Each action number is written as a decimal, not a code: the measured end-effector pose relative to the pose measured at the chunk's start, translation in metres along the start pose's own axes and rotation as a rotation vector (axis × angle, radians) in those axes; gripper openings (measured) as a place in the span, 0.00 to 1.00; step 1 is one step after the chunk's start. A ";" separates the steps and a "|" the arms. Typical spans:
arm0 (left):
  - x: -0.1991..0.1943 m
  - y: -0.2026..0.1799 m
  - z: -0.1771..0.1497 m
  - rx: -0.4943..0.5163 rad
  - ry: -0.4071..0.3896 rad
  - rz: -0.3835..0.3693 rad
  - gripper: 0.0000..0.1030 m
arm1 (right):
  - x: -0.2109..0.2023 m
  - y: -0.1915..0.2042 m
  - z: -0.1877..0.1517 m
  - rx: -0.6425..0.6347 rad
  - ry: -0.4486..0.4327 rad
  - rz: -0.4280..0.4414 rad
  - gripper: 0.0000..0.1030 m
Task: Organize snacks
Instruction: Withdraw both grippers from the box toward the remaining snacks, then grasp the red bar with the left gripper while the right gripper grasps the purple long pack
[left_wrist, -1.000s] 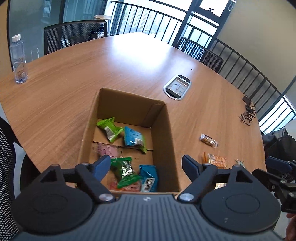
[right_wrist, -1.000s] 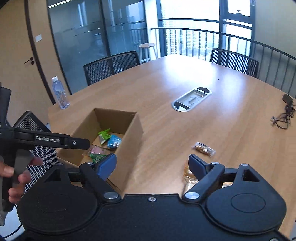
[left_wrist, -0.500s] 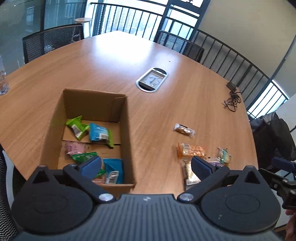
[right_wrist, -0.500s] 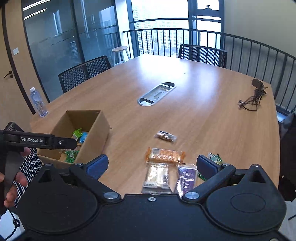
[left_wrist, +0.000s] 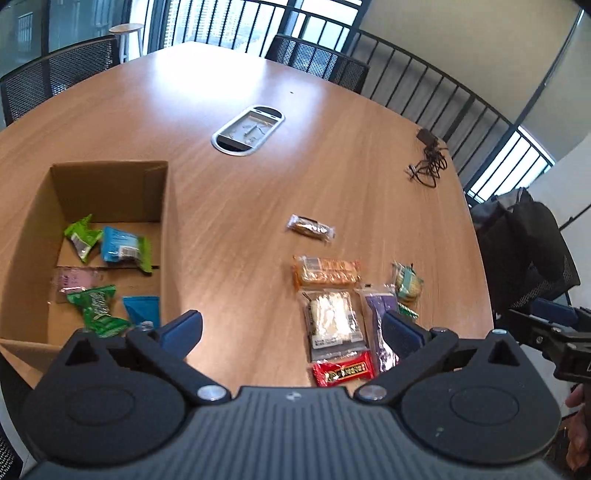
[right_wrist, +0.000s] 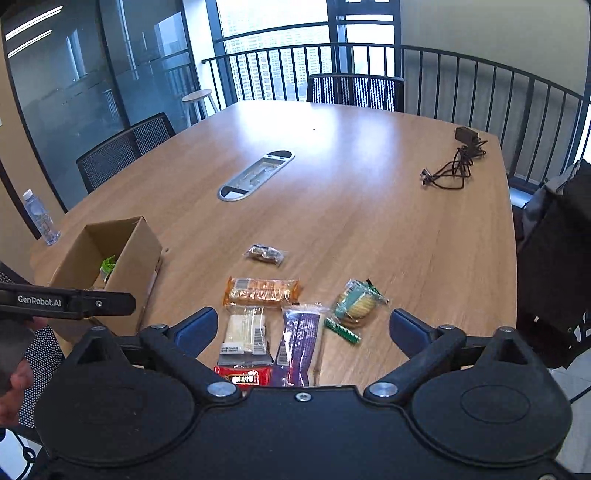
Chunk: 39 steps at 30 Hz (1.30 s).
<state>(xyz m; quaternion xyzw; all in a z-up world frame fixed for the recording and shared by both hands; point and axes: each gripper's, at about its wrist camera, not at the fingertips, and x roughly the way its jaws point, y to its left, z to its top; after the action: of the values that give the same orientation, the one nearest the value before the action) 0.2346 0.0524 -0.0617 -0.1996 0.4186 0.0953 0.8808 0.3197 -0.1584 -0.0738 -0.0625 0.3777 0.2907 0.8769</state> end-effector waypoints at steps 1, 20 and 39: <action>0.005 -0.004 -0.002 0.002 0.011 -0.004 0.99 | 0.002 -0.001 -0.002 0.000 0.006 -0.001 0.90; 0.077 -0.034 -0.045 0.077 0.158 -0.042 0.68 | 0.024 -0.019 -0.040 0.016 0.122 -0.007 0.76; 0.105 -0.064 -0.049 0.303 0.220 -0.081 0.47 | 0.035 -0.031 -0.069 0.070 0.206 -0.023 0.61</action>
<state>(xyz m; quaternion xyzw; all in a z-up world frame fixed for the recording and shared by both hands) 0.2882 -0.0268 -0.1538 -0.0905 0.5134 -0.0269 0.8529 0.3127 -0.1904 -0.1500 -0.0658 0.4752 0.2592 0.8382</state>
